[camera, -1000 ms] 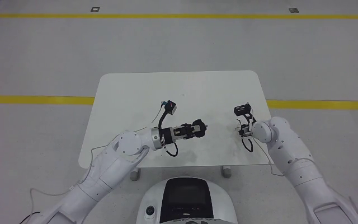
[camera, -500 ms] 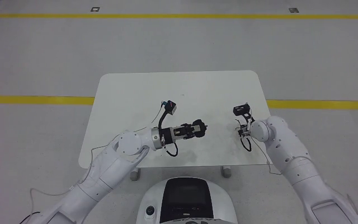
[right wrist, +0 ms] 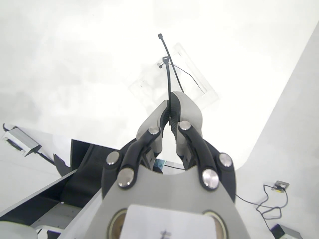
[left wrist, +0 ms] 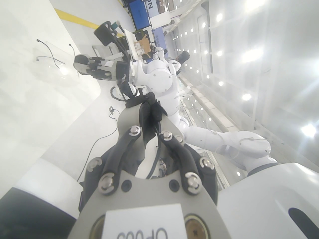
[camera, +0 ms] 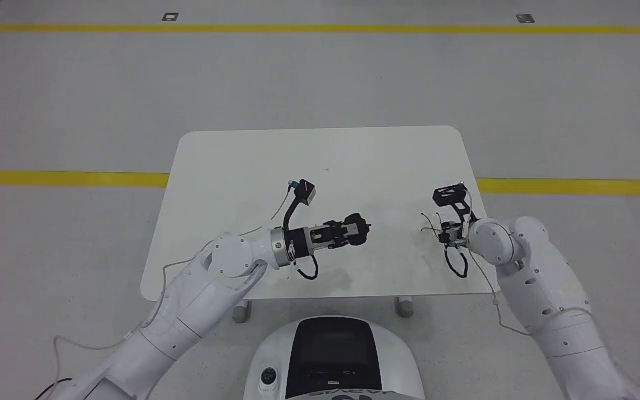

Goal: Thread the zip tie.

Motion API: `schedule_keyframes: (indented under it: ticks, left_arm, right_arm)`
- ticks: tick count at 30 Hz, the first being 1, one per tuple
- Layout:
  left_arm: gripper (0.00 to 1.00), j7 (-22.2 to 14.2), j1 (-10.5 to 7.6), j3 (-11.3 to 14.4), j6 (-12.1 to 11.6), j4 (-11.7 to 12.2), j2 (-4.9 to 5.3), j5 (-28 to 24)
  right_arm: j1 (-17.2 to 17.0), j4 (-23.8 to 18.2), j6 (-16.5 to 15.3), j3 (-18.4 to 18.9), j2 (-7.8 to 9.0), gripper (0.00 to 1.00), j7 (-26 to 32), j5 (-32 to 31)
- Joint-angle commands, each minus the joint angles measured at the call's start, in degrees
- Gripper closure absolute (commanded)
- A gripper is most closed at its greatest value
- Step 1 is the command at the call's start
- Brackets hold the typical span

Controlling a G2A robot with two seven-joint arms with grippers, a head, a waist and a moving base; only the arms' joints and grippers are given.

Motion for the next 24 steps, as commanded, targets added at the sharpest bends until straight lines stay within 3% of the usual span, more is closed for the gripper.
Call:
schedule_keyframes:
  ticks: [1, 5, 11, 13, 22, 24]
  left_arm:
    - [1.00, 0.0, 0.00, 0.0, 0.0, 0.0, 0.00, 0.0]
    - [1.00, 0.0, 0.00, 0.0, 0.0, 0.0, 0.00, 0.0]
    - [1.00, 0.0, 0.00, 0.0, 0.0, 0.0, 0.00, 0.0]
    - [1.00, 0.0, 0.00, 0.0, 0.0, 0.0, 0.00, 0.0]
    - [1.00, 0.0, 0.00, 0.0, 0.0, 0.0, 0.00, 0.0]
    - [1.00, 0.0, 0.00, 0.0, 0.0, 0.0, 0.00, 0.0]
  right_arm:
    - [-2.3, -2.8, -1.5, 3.1, 0.46, 1.00, -0.1, 1.8]
    - [-6.1, -5.7, -5.9, 8.1, 1.12, 1.00, -1.7, 7.1]
    - [-8.1, -4.9, -14.8, 12.1, 1.63, 1.00, -3.9, 16.9]
    - [-8.4, -3.7, -15.9, 13.2, 1.63, 1.00, -5.4, 21.7]
    - [-8.4, -3.7, -15.9, 13.2, 1.63, 1.00, -5.4, 21.7]
    - [-8.3, -4.2, -16.8, 11.9, 1.64, 1.00, -8.7, 23.8]
